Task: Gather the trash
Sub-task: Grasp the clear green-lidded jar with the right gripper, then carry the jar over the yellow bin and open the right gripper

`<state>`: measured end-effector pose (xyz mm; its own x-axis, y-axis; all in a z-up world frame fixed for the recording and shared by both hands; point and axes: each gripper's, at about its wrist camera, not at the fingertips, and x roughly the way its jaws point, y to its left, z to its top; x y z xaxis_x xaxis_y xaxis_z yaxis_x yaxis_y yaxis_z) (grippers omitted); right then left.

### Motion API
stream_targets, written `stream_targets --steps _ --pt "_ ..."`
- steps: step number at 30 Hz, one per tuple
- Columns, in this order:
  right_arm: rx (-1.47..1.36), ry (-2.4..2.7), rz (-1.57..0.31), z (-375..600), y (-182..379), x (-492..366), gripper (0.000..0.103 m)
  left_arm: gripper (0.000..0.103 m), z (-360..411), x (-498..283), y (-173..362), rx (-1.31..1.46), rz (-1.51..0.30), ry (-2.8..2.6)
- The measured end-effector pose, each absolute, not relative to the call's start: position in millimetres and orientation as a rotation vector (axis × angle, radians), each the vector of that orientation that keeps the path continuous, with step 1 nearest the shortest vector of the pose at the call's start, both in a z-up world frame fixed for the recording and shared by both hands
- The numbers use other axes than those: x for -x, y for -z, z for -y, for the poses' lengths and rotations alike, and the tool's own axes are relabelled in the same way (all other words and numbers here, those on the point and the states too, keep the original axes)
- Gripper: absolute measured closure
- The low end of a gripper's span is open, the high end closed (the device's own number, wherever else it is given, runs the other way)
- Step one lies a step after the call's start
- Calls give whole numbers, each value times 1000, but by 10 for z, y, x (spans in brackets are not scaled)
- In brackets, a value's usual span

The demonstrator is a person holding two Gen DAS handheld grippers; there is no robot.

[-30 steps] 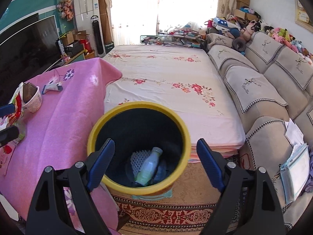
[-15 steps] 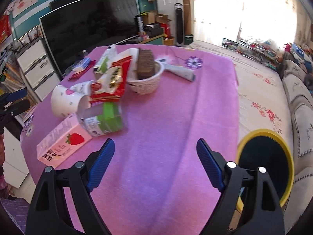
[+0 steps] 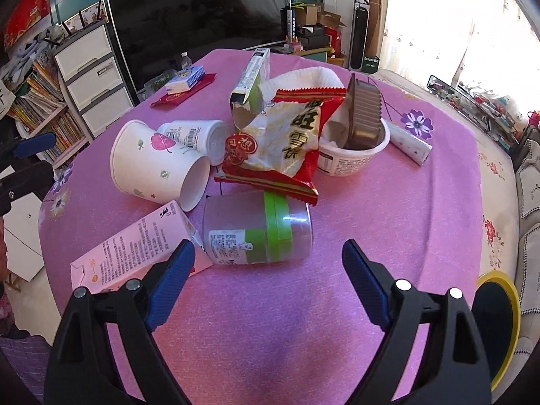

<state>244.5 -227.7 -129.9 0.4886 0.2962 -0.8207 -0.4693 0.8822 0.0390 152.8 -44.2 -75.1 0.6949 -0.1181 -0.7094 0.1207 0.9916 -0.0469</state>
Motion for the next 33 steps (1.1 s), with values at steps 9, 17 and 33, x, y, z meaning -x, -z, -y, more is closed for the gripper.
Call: stream_targets --steps 9,17,33 --pt "230 -497 -969 2145 1505 -2547 22 11 491 -1550 817 -1 -803 136" --pt "204 -490 -995 2224 1512 -2471 36 11 564 -1559 849 -11 -805 156" --pt "79 -202 -946 3620 1323 -2100 36 11 941 -1620 930 -52 -825 224"
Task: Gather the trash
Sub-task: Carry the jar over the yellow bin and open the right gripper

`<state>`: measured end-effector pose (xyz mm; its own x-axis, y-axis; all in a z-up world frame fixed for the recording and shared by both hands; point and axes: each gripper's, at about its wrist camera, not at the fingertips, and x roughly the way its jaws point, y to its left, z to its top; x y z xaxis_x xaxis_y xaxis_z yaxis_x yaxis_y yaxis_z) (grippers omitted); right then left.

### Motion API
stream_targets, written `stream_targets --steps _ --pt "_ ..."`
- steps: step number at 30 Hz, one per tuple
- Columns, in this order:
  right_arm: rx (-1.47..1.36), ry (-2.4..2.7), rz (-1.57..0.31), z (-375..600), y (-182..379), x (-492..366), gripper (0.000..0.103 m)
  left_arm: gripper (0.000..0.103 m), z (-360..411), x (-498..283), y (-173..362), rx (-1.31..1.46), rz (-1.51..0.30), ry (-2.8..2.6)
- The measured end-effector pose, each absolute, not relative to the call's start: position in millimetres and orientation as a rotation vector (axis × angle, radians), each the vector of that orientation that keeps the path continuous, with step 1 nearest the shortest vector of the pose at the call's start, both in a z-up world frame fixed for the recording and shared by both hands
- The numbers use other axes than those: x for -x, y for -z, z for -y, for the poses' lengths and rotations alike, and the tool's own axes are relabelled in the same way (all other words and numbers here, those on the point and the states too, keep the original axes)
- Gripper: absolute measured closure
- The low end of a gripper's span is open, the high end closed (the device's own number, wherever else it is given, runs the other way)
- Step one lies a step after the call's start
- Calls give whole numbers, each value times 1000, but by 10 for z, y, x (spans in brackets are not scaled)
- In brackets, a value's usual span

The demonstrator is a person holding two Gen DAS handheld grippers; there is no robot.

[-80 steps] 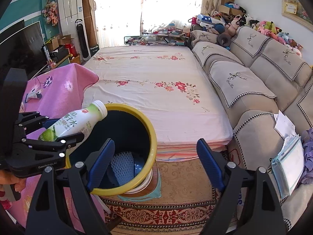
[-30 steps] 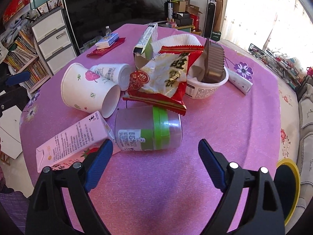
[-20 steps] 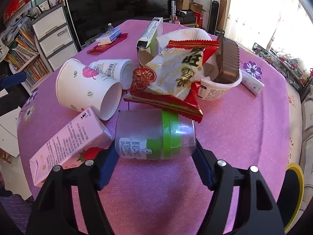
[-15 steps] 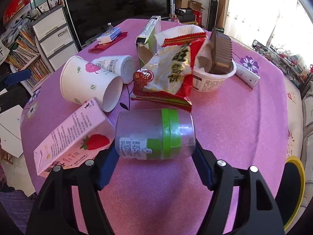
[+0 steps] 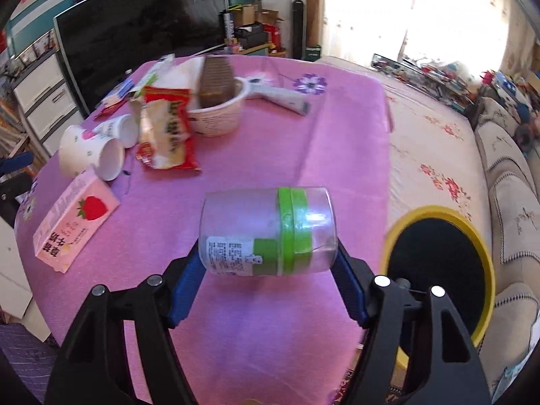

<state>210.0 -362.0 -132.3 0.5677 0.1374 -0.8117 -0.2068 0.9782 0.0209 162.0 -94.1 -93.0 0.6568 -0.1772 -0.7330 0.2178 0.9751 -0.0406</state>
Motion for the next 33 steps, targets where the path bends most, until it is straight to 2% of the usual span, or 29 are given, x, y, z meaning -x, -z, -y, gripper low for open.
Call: stream_targets --steps 7,13,22,24,33 --pt "-21 83 -991 4794 1571 -2157 36 11 1179 -1637 936 -78 -832 260" --pt "-52 178 -1042 5274 1830 -2264 36 11 1318 -1648 975 -97 -842 280" --pt "-72 232 -1085 5451 2045 -2432 34 11 1360 -1678 1036 -109 -861 280" --pt "-58 247 -1076 5433 2026 -2435 29 11 1369 -1681 1055 -112 -866 283" --pt "-30 226 -1023 5207 1807 -2282 29 11 1404 -1649 1115 -120 -883 299"
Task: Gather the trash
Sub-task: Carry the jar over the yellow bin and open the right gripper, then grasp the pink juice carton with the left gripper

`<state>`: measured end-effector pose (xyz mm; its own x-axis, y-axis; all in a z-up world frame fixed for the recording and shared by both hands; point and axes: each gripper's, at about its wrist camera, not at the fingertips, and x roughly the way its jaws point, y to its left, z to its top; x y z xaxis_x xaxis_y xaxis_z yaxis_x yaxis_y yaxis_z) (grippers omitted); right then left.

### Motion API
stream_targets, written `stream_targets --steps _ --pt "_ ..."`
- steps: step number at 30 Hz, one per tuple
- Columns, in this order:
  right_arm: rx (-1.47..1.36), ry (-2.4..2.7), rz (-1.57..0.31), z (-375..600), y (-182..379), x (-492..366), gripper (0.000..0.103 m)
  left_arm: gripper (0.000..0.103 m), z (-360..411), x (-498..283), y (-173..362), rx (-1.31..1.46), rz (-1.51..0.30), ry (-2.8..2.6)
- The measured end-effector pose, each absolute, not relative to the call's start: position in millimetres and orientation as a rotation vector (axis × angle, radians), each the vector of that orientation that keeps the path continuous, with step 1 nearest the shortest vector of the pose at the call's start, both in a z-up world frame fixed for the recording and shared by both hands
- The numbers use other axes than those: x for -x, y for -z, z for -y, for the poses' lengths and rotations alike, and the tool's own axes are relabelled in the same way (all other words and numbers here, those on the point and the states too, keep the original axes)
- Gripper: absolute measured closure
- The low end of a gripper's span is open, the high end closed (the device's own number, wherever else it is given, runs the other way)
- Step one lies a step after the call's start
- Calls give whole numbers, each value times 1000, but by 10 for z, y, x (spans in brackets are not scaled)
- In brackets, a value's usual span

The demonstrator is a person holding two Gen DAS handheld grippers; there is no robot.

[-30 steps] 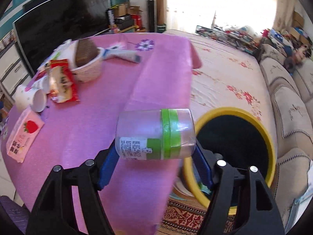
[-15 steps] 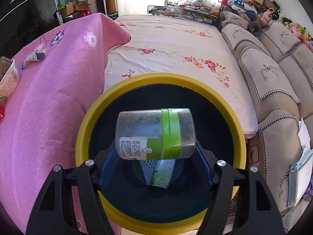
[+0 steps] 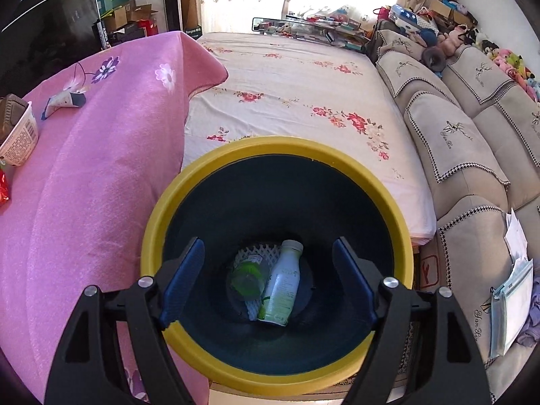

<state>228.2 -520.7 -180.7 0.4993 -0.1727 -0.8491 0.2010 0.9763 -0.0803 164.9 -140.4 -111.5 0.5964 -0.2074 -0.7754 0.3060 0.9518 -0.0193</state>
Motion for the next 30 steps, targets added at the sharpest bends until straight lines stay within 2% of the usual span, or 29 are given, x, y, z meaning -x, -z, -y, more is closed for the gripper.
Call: stream_targets --steps 14,20,23,24,25,30 --pt "-5 168 -959 4905 1481 -2029 26 12 1477 -1690 1430 -131 -986 324" --pt "-4 157 -957 4892 1465 -2020 26 35 1576 -1769 1574 -161 -1026 299" --pt "-6 155 -956 4893 1468 -2014 26 51 1607 -1788 1608 -171 -1034 279" --pt "-6 156 -956 4891 1469 -2014 26 60 1613 -1794 1620 -171 -1037 278" --pt "-5 156 -956 4891 1469 -2015 26 65 1611 -1797 1629 -168 -1040 279" --pt "-3 154 -951 4886 1444 -1996 26 65 1670 -1767 1613 -177 -1023 301"
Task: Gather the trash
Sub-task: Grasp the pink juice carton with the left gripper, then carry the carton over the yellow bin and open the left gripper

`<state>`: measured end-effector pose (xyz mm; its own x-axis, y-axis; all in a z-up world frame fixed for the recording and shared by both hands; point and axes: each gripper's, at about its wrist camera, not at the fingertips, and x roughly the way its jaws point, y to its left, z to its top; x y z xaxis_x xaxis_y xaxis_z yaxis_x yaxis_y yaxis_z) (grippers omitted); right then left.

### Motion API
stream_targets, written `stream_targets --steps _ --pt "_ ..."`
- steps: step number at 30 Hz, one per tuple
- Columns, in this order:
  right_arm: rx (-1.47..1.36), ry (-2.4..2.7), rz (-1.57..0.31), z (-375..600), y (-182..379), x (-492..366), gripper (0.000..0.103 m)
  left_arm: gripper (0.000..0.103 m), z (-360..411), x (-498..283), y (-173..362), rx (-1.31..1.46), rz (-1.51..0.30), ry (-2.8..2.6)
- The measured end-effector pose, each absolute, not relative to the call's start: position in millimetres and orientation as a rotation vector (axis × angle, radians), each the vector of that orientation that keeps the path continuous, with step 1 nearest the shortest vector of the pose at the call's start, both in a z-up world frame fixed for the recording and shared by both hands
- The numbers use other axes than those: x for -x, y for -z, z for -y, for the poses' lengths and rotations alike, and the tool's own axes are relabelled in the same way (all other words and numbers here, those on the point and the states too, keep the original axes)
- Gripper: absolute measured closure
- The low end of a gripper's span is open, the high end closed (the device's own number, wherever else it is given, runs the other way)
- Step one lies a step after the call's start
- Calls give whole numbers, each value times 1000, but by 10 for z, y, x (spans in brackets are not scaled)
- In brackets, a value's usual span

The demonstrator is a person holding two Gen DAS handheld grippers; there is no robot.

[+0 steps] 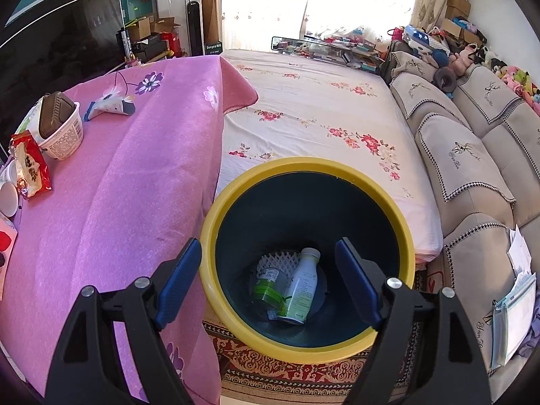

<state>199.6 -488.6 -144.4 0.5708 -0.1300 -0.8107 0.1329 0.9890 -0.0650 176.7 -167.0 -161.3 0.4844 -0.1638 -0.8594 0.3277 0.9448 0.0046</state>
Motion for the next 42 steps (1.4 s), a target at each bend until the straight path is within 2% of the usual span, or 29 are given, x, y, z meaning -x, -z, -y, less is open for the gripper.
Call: stream_targets --steps 10,23,32,42 --pt "-7 188 -909 5016 1309 -1715 26 65 2376 -1715 1336 -241 -945 446" --pt "-32 268 -860 5582 1113 -1207 26 65 4242 -2055 1129 -345 -860 673" --pt "-42 295 -895 5982 1176 -1159 25 65 5326 -2473 1391 -375 -915 715" --pt "-68 296 -919 6203 1330 -1180 25 65 5948 -2814 1731 -390 -978 709"
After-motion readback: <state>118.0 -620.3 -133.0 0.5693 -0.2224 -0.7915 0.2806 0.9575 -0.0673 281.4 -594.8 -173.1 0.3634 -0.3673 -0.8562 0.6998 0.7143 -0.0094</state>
